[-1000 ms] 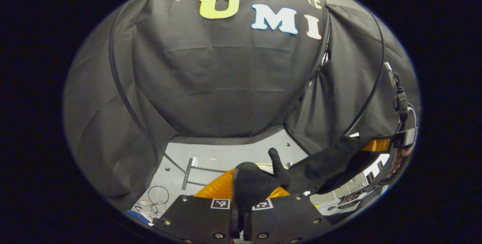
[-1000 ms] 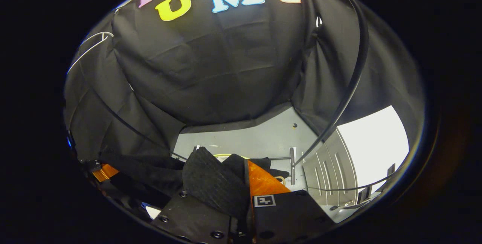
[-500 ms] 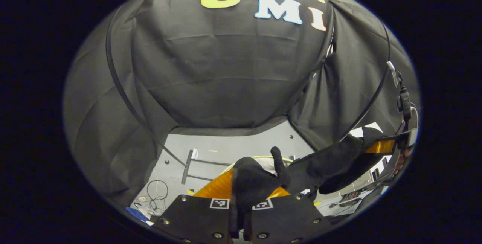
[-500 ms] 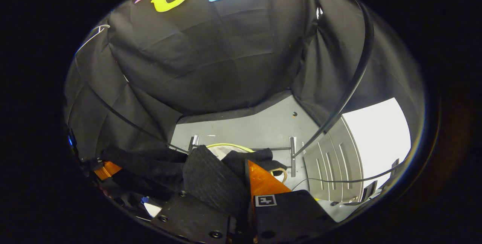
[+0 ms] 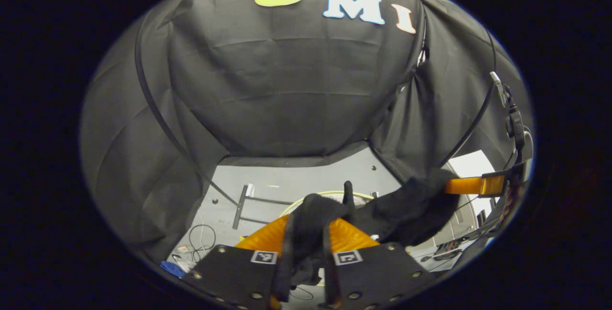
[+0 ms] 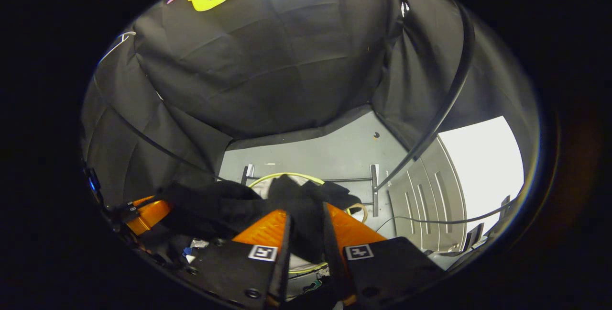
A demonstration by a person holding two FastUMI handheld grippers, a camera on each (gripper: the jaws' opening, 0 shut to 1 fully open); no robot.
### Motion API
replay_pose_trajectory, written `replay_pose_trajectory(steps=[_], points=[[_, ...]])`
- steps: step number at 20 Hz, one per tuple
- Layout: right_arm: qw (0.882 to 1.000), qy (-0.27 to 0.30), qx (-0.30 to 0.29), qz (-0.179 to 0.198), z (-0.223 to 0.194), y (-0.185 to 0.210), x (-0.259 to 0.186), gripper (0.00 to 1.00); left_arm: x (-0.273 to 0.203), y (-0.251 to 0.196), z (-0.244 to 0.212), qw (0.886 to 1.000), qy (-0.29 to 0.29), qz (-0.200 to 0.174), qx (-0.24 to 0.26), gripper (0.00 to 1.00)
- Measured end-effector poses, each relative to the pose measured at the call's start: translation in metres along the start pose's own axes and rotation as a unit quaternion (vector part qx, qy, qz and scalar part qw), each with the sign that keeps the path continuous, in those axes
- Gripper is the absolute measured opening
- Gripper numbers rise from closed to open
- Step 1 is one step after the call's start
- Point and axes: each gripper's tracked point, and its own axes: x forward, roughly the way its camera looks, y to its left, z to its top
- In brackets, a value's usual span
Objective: Grasp the clothes on the hanger with both hands and then place them into the laundry hamper below.
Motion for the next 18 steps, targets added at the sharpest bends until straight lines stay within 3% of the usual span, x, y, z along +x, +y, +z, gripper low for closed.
replay_pose_trajectory(steps=[1, 2, 3, 4, 5, 7, 8, 18], points=[[1.0, 0.001, 0.0, -0.001, -0.002, -0.001, -0.001, 0.38, -0.002, 0.0, -0.001, 1.0, 0.0, 0.006, -0.007, 0.32], [1.0, 0.001, -0.003, 0.0, -0.005, -0.001, -0.004, 0.52, -0.003, -0.002, -0.003, 1.0, 0.002, 0.007, -0.015, 0.36], [1.0, 0.001, -0.005, 0.005, -0.007, 0.0, -0.007, 0.52, -0.003, -0.005, -0.003, 1.0, 0.004, 0.006, -0.025, 0.36], [1.0, 0.002, -0.008, 0.007, -0.011, 0.0, -0.01, 0.68, -0.003, -0.008, -0.003, 0.999, 0.005, 0.005, -0.035, 0.49], [1.0, 0.001, -0.012, 0.008, -0.013, 0.0, -0.013, 0.73, -0.005, -0.011, -0.005, 0.999, 0.006, 0.005, -0.042, 0.63], [1.0, -0.004, -0.017, 0.006, -0.014, -0.005, -0.02, 0.99, -0.009, -0.007, -0.005, 0.999, 0.007, 0.017, -0.047, 0.89], [1.0, -0.009, -0.018, 0.003, -0.014, -0.008, -0.026, 0.98, -0.011, -0.004, -0.004, 0.999, 0.005, 0.024, -0.044, 0.93], [0.992, -0.121, -0.016, -0.023, 0.04, -0.047, -0.1, 0.98, -0.018, 0.006, 0.036, 0.996, -0.087, 0.036, 0.0, 0.93]])
